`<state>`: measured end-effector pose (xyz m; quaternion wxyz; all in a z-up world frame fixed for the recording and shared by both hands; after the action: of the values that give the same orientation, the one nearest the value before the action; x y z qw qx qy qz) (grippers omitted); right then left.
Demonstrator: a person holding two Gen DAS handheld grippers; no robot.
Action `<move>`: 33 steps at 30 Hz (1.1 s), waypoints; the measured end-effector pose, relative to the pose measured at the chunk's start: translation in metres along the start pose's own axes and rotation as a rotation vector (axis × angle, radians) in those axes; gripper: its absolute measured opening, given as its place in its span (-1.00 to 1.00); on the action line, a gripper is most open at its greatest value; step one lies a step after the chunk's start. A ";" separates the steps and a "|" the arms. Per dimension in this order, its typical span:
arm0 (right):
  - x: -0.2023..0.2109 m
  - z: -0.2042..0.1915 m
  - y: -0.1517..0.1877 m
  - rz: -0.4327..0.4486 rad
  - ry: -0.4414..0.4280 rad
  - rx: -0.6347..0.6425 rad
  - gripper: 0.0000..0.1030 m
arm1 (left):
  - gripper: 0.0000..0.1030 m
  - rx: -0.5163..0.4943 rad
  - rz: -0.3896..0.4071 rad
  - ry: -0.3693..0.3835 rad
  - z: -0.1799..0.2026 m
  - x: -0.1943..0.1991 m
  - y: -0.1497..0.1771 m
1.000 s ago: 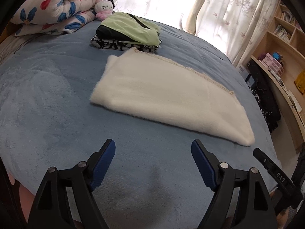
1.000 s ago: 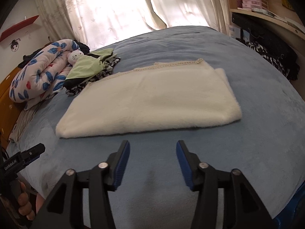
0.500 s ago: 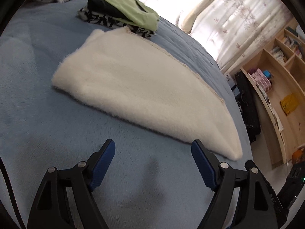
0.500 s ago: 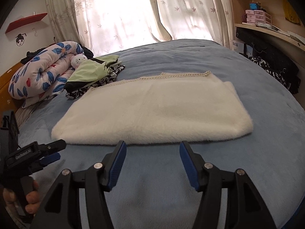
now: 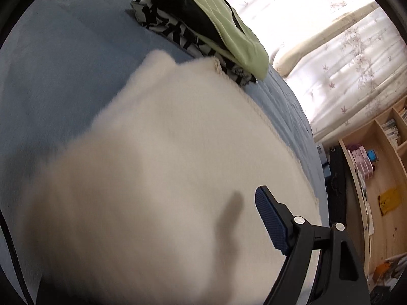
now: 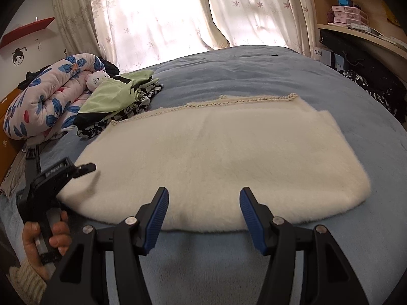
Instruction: Fold large clothes
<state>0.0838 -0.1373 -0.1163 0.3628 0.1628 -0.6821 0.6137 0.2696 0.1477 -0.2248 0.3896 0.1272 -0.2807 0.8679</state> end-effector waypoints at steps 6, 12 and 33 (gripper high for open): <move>-0.024 -0.006 -0.006 -0.036 0.031 0.024 0.09 | -0.56 -0.035 0.100 -0.010 -0.011 0.005 -0.009; -0.053 -0.035 -0.031 -0.043 0.045 0.111 -0.63 | -0.65 -0.101 0.146 -0.039 -0.002 0.018 -0.008; -0.100 -0.037 -0.033 -0.248 -0.296 0.020 -0.63 | -0.67 -0.634 0.145 0.020 0.226 0.008 0.022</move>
<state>0.1849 -0.1307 -0.1629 0.3296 0.3377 -0.6966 0.5403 0.2485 0.0077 -0.0465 0.3497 -0.0293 -0.5417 0.7639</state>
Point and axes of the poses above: each gripper's, at about its wrist camera, not at the fingertips, and x roughly against the way its jaws point, z to its right, y to its underside, the point moved 6 cm from there along -x, roughly the way its jaws point, and after that the axes turned 15 degrees about y, right-handed, at the moved point
